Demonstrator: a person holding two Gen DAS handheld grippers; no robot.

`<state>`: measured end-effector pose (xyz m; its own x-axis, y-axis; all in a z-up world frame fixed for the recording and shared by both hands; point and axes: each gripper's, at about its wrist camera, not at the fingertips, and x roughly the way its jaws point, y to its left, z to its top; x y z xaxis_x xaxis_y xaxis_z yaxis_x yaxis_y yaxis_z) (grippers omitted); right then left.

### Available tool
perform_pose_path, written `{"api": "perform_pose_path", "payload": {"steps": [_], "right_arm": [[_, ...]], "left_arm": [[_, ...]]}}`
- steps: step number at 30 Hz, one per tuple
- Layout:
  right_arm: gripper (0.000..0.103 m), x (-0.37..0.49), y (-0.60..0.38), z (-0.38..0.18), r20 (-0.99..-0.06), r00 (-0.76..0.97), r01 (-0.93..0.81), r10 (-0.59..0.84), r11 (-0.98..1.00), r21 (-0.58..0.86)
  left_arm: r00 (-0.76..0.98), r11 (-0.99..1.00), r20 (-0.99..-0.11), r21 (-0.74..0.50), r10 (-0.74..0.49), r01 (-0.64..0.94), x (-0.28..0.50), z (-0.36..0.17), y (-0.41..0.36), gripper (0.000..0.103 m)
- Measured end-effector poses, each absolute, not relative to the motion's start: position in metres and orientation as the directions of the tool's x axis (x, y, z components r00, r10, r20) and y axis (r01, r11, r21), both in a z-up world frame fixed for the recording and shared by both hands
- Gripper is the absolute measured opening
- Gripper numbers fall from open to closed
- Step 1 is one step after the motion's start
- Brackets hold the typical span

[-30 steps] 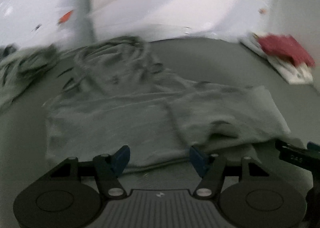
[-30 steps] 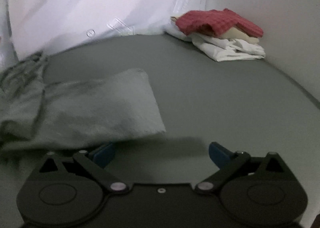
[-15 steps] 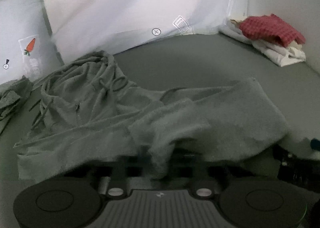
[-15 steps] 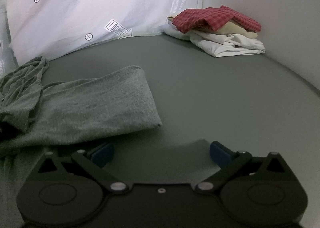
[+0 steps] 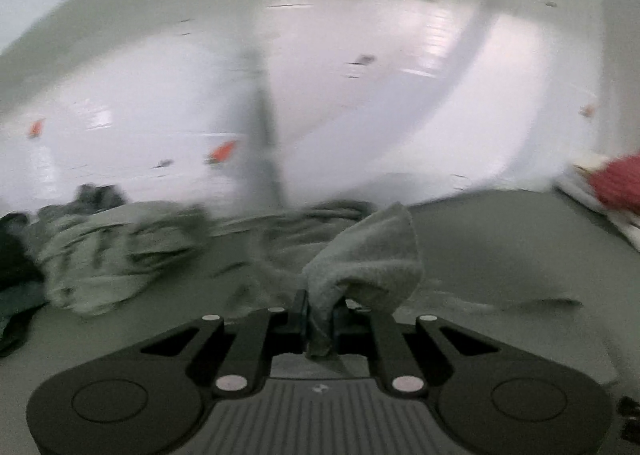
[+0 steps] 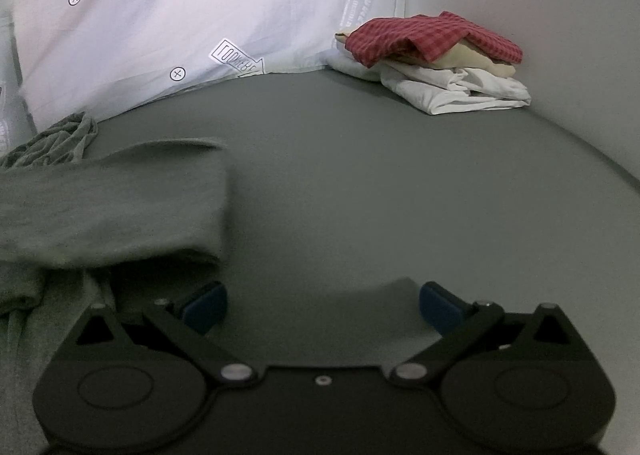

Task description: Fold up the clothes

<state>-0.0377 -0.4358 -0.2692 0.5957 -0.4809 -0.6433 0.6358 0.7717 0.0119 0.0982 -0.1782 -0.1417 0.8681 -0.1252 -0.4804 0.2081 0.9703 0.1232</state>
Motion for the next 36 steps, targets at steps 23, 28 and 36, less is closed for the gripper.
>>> {"api": "perform_pose_path", "payload": {"steps": [23,28,36], "right_arm": [[0.089,-0.022,-0.429,-0.254,-0.677,0.586,0.590,-0.445,0.807,-0.020],[0.053,-0.004,-0.396,-0.228,-0.628,0.735,0.358,-0.257,0.933,0.036],[0.005,0.040,-0.343,-0.243,-0.658,0.730,0.108,-0.184,0.982,-0.154]], "left_arm": [[0.777,0.951,-0.557,0.091,0.294,-0.295,0.093,-0.158,0.003,0.013],[0.773,0.951,-0.563,0.083,0.291,-0.298,0.094,-0.159,0.008,0.013],[0.762,0.951,-0.582,0.071,0.285,-0.301,0.102,-0.164,0.015,0.012]]}}
